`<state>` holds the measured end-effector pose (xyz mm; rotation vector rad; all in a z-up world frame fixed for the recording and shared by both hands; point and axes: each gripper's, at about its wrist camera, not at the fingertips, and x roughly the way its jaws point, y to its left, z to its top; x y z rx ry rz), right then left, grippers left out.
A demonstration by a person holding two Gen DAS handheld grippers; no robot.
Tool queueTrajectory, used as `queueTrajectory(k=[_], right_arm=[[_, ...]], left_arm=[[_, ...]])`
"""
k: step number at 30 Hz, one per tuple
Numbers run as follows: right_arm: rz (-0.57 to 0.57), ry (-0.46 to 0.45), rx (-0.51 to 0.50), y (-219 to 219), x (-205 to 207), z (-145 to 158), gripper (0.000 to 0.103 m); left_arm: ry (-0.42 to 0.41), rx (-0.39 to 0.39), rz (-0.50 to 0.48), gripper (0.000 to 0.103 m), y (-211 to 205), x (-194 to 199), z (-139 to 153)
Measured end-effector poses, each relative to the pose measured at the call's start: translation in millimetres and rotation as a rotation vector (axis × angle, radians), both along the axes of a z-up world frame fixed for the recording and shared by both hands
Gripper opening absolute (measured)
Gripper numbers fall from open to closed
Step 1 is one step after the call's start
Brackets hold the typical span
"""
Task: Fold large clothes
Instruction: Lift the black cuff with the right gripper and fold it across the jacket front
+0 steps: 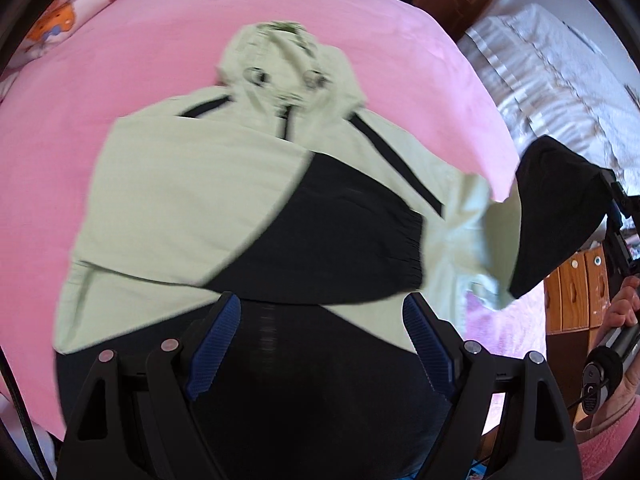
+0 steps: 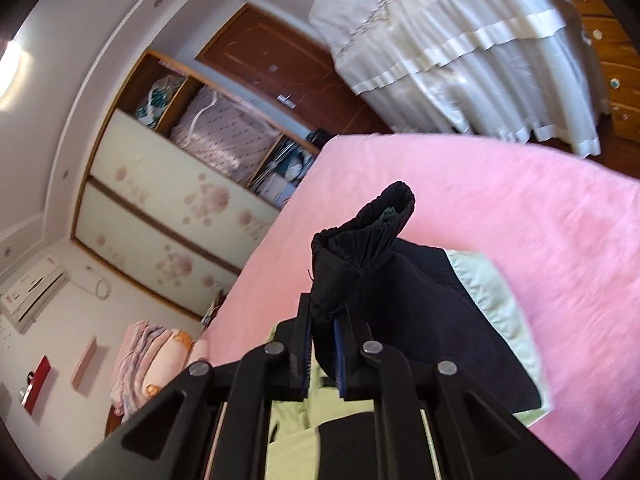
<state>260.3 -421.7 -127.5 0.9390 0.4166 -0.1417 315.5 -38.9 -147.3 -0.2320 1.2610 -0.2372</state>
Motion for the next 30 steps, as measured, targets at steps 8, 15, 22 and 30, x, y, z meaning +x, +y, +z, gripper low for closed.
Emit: queueTrajectory(k=[8,15,22,30], right_arm=[[0.144,0.005,-0.001,132,49,-14,0.008],[0.309,0.087,-0.039,234,83,-54,0.008],[0.513,0.285,-0.121,320,101,-124,0.009],[0.696,0.526,-0.175,375,94,-179,0.014]], left_arm=[[-0.011,0.020,0.058,0.082,106,6,-7],[0.018,0.008,0.131,0.082,166,7,-24],[0.039,-0.012,0.173,0.082,189,14,-39],[0.055,-0.009,0.157,0.082,183,31,-53]])
